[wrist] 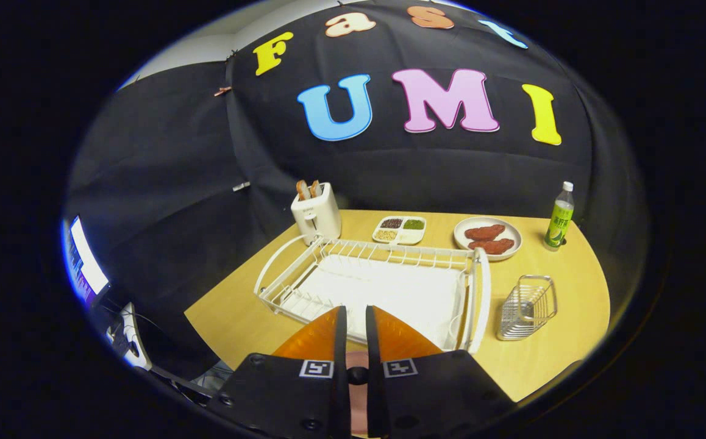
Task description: Take the plate from the dish rack, then take the spoon from the basket and place it into the plate.
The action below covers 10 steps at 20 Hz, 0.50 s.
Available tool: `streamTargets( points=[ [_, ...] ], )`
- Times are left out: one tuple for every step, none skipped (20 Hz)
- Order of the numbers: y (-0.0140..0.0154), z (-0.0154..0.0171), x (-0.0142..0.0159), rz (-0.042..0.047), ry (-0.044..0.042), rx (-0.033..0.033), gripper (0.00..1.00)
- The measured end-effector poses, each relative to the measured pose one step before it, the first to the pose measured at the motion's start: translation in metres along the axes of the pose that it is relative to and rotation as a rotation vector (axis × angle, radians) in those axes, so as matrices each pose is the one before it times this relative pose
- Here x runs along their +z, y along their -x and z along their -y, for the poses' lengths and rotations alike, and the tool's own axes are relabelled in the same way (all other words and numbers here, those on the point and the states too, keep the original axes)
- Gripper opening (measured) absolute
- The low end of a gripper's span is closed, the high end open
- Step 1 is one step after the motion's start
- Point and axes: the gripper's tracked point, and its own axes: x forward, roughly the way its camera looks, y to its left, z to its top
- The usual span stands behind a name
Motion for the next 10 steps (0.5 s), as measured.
streamTargets(
  points=[
    [-0.00993, -0.00220, -0.01108, -0.01123, 0.00756, 0.00055, 0.15],
    [-0.01099, 0.00144, -0.01117, -0.00922, 0.00514, -0.00077, 0.15],
    [-0.00570, -0.00137, -0.00888, -0.01204, -0.00093, 0.00015, 0.15],
    [-0.00209, -0.00214, -0.00905, -0.01510, 0.00554, -0.00085, 0.15],
    [0.00155, 0.00016, -0.00348, -0.00397, 0.01129, 0.00098, 0.15],
    [0.00234, 0.00144, -0.00099, 0.01104, 0.01702, 0.00117, 0.15],
    [0.00625, 0.00285, -0.00298, -0.00982, 0.01401, 0.00808, 0.14],
    [0.00403, 0.00276, -0.00712, -0.01734, -0.00322, 0.00160, 0.15],
    [0.00320, 0.00184, -0.00426, -0.00598, -0.01540, 0.00128, 0.15],
    [0.00189, 0.00392, -0.00282, -0.00352, -0.01124, 0.00104, 0.15]
  ],
)
